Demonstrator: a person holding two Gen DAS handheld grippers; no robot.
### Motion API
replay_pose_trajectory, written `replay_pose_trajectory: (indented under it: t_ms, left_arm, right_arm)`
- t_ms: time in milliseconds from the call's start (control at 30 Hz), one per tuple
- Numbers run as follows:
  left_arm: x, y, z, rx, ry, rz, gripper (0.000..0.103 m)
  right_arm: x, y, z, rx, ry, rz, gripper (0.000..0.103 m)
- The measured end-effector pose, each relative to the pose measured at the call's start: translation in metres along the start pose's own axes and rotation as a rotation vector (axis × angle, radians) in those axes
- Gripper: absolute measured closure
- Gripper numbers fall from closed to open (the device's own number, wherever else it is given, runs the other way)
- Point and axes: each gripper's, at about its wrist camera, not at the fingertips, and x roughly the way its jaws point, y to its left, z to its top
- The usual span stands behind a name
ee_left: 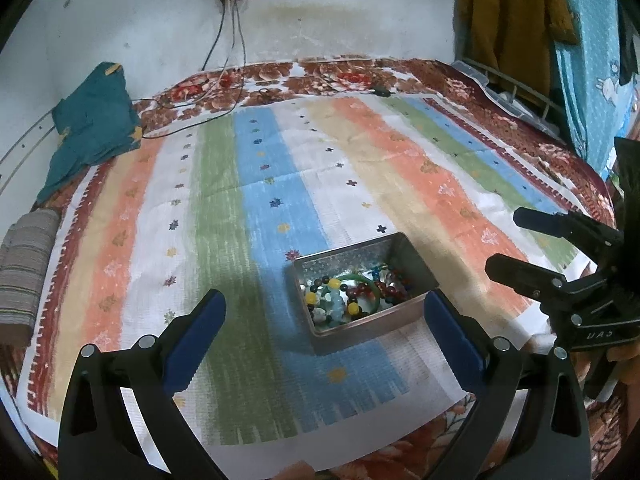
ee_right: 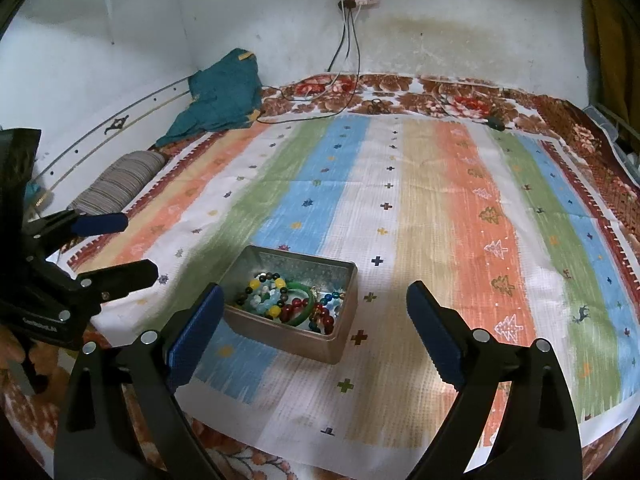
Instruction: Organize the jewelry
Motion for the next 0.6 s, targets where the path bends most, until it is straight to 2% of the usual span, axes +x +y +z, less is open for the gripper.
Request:
replay_pose_trajectory:
  t_ms: [167, 600]
  left_arm:
    - [-0.0011, -0.0053, -0.0007, 0.033, -0.010, 0.017, 0.006]
    - [-0.0029, -0.0046, -0.0005, 0.020, -0.017, 0.005, 0.006]
  right_arm:
    - [0.0019, 0.0001, -0.0004, -0.001, 0.011, -0.005, 0.010]
    - [0.0040, 0.0012, -0.0010, -0.002, 0.017, 0.012, 0.010]
